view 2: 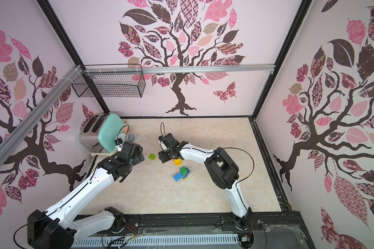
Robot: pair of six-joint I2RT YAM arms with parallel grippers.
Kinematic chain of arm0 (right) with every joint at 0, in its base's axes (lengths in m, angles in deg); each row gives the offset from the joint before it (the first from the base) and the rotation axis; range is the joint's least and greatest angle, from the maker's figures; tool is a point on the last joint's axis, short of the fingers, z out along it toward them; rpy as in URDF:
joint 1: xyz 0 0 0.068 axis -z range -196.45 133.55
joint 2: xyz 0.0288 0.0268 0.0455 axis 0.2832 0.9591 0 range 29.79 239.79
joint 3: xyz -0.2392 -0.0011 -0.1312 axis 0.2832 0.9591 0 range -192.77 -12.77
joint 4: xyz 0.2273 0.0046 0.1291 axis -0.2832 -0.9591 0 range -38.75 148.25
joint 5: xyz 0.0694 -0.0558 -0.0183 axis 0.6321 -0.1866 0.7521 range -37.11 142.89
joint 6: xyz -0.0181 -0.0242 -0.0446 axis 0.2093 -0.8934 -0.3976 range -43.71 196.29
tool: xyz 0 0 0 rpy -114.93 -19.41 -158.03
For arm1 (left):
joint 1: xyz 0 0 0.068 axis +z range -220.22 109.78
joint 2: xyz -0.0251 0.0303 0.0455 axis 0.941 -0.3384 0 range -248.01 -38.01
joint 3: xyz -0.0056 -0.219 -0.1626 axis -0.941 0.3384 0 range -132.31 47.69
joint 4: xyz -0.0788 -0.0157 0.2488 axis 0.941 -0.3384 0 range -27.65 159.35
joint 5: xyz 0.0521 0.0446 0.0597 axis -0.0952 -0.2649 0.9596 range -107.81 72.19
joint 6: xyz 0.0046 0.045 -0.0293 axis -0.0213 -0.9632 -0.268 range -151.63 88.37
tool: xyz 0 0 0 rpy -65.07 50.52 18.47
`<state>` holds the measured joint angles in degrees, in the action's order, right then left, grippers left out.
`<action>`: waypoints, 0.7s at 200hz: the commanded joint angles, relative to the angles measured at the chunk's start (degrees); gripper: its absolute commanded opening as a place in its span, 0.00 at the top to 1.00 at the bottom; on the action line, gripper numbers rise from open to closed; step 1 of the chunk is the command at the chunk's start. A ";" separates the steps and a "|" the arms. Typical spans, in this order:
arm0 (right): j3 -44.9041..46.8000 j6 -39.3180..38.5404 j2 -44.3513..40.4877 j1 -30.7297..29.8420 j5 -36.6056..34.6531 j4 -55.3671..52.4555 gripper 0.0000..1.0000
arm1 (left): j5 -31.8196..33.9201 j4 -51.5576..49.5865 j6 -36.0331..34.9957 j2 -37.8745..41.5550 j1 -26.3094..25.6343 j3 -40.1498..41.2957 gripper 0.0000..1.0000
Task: Assemble the number 4 with lego
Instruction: Pick up the lego brick from the center of the board.
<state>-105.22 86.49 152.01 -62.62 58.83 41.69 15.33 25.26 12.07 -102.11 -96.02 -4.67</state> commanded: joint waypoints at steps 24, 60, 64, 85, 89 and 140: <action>-8.16 -3.50 7.47 -0.61 -5.42 -7.22 0.44 | 1.44 -1.57 0.72 0.89 0.23 1.33 0.02; -10.35 -4.22 9.81 -1.07 -5.31 -8.73 0.45 | 1.45 -1.43 0.51 0.58 0.29 1.39 0.02; -10.45 -4.22 9.93 -1.19 -5.12 -8.75 0.45 | 1.42 -1.40 0.51 0.53 0.26 1.37 0.02; -10.69 -4.35 10.54 -1.30 -4.79 -8.81 0.47 | 1.31 -1.51 0.35 0.02 0.29 1.19 0.02; -10.74 -4.39 10.66 -1.33 -4.87 -8.89 0.47 | 1.23 -1.44 0.33 -0.04 0.31 1.12 0.02; -12.23 -5.25 12.07 -1.57 -5.05 -9.57 0.49 | 2.19 -2.25 0.25 -0.58 0.38 0.79 0.02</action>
<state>-114.83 82.22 161.16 -63.85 54.17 33.78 16.23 23.66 12.10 -102.57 -95.98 -4.67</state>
